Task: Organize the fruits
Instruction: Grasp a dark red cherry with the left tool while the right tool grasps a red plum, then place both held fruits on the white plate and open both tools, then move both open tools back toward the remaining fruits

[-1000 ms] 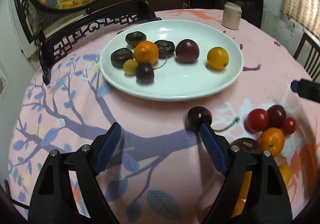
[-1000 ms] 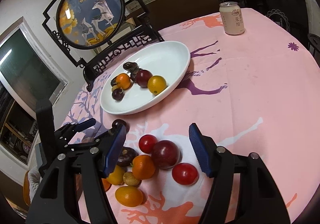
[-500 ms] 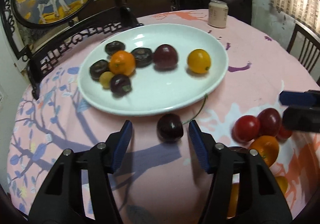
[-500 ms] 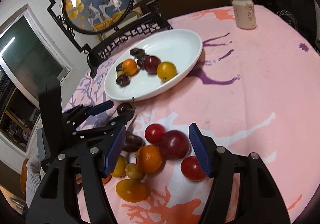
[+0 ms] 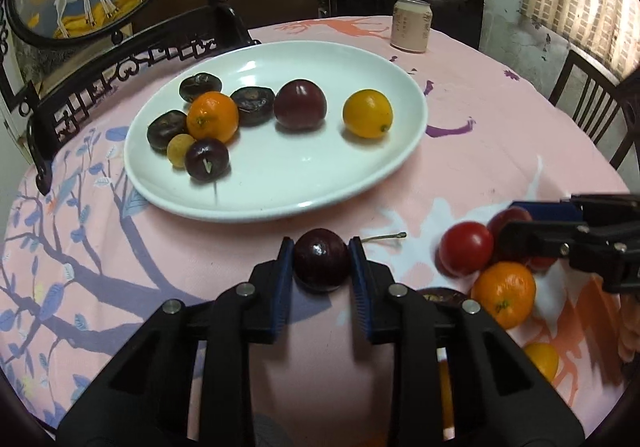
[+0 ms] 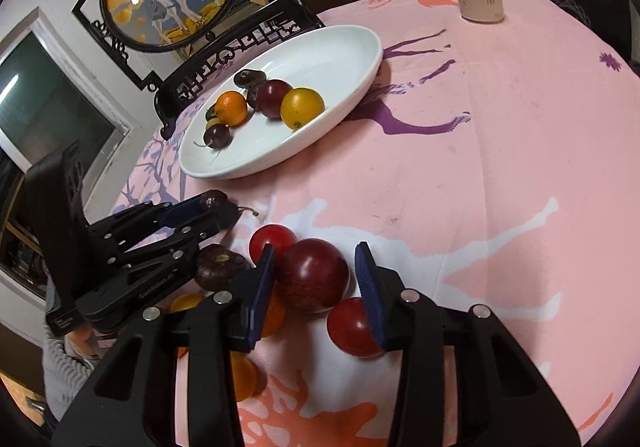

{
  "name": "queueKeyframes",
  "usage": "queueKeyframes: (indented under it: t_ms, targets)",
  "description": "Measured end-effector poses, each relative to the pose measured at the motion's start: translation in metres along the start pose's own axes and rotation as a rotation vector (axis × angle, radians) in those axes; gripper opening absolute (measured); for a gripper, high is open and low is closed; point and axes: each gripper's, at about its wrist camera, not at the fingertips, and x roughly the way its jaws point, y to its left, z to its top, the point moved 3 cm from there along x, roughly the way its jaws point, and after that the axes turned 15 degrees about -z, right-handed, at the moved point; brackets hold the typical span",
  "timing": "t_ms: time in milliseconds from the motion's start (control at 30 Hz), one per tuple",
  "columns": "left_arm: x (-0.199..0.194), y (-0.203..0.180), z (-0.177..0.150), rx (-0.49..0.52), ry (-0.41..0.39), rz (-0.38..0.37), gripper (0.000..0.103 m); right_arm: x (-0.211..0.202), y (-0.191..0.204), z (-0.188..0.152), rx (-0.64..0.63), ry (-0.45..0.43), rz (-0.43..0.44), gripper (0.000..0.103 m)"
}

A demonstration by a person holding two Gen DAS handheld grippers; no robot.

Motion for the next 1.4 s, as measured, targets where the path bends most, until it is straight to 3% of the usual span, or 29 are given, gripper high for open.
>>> queueKeyframes:
  t_ms: [233,400,567,733,767,867,1067,1200,1333,1400]
  targets:
    - [-0.013,-0.002,-0.005,0.016,-0.024,0.031,0.028,-0.003,0.013,-0.004,-0.123,-0.040,-0.072,0.036]
    - [-0.044,-0.004,0.006,0.008,-0.114,0.019,0.028,-0.020,0.008,0.005,-0.077,-0.110,-0.064,0.036]
    - [-0.051,0.014,0.036,-0.059,-0.156,0.039,0.028,-0.030,0.022,0.042,-0.020,-0.199,-0.022,0.036]
    - [-0.034,0.047,0.049,-0.145,-0.123,0.073,0.028,0.006,0.058,0.086,-0.018,-0.176,0.001,0.038]
    - [-0.030,0.053,0.049,-0.162,-0.122,0.087,0.030,0.014,0.062,0.089,-0.025,-0.162,0.006,0.038]
    - [-0.028,0.058,0.046,-0.170,-0.130,0.062,0.057,0.022,0.064,0.091,-0.024,-0.160,-0.004,0.044]
    - [-0.033,0.055,0.041,-0.156,-0.135,0.077,0.059,0.007,0.049,0.085,0.009,-0.163,0.022,0.045]
    - [-0.040,0.048,0.028,-0.137,-0.132,0.095,0.066,-0.005,0.036,0.064,0.021,-0.148,0.019,0.047]
    - [-0.044,0.036,0.015,-0.107,-0.122,0.101,0.070,-0.021,0.024,0.045,0.041,-0.167,0.016,0.058]
    - [-0.046,0.028,0.005,-0.096,-0.109,0.106,0.073,-0.029,0.020,0.033,0.031,-0.170,0.010,0.058]
